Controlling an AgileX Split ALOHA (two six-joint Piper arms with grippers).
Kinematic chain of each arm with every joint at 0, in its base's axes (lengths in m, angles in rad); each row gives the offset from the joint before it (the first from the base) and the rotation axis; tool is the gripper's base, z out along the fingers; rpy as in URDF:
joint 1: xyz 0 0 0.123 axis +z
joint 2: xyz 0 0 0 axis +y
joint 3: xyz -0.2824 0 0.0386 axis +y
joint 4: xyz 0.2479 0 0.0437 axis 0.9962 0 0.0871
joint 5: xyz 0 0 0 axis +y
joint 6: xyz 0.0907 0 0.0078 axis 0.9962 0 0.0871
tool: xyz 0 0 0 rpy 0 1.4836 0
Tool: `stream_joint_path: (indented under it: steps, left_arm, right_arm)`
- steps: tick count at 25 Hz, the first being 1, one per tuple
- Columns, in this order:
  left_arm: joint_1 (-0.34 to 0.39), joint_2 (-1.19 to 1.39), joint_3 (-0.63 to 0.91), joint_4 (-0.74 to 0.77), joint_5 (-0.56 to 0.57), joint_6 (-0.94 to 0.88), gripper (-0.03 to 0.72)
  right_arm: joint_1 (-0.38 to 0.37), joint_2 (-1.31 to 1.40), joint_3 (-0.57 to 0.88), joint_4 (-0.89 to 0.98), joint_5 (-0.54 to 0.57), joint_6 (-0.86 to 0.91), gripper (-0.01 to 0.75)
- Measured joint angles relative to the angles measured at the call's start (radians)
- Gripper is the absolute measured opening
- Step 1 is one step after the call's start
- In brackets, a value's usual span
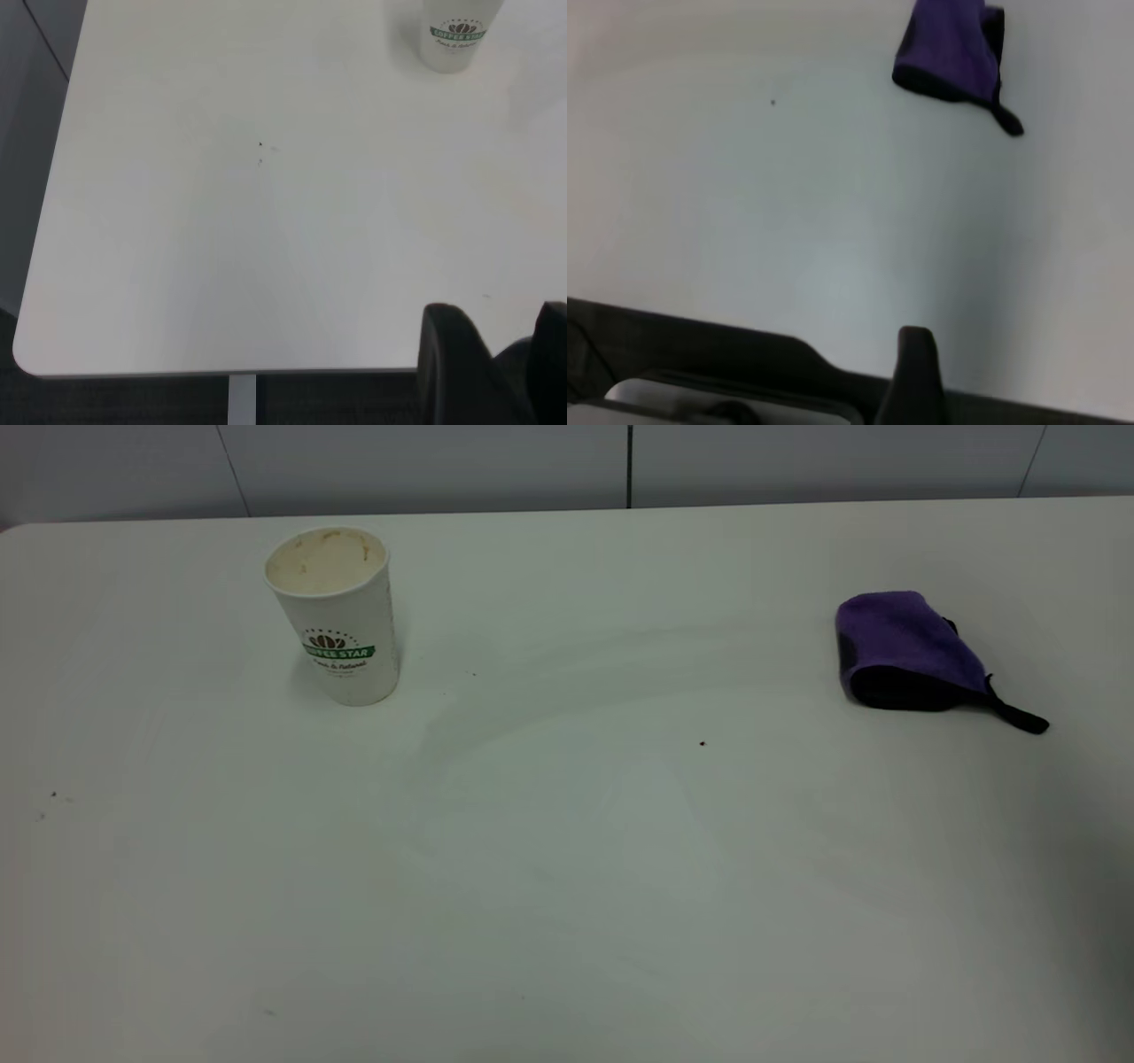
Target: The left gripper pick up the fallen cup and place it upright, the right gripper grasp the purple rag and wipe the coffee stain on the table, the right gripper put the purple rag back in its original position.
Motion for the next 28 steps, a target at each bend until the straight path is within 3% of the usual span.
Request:
stream_joint_path:
  steps: [7, 14, 21, 28]
  left_arm:
    - [0.000, 0.000, 0.000, 0.000, 0.000, 0.000, 0.240]
    - [0.000, 0.000, 0.000, 0.000, 0.000, 0.000, 0.240]
    - [0.000, 0.000, 0.000, 0.000, 0.000, 0.001, 0.240]
    - [0.000, 0.000, 0.000, 0.000, 0.000, 0.001, 0.240]
  right_arm:
    - [0.000, -0.349, 0.380, -0.007, -0.048, 0.028, 0.650]
    - [0.000, -0.615, 0.613, -0.036, -0.081, 0.031, 0.644]
    - [0.000, -0.751, 0.744, -0.060, -0.123, 0.034, 0.640]
    - [0.000, -0.784, 0.750, -0.068, -0.131, 0.047, 0.630]
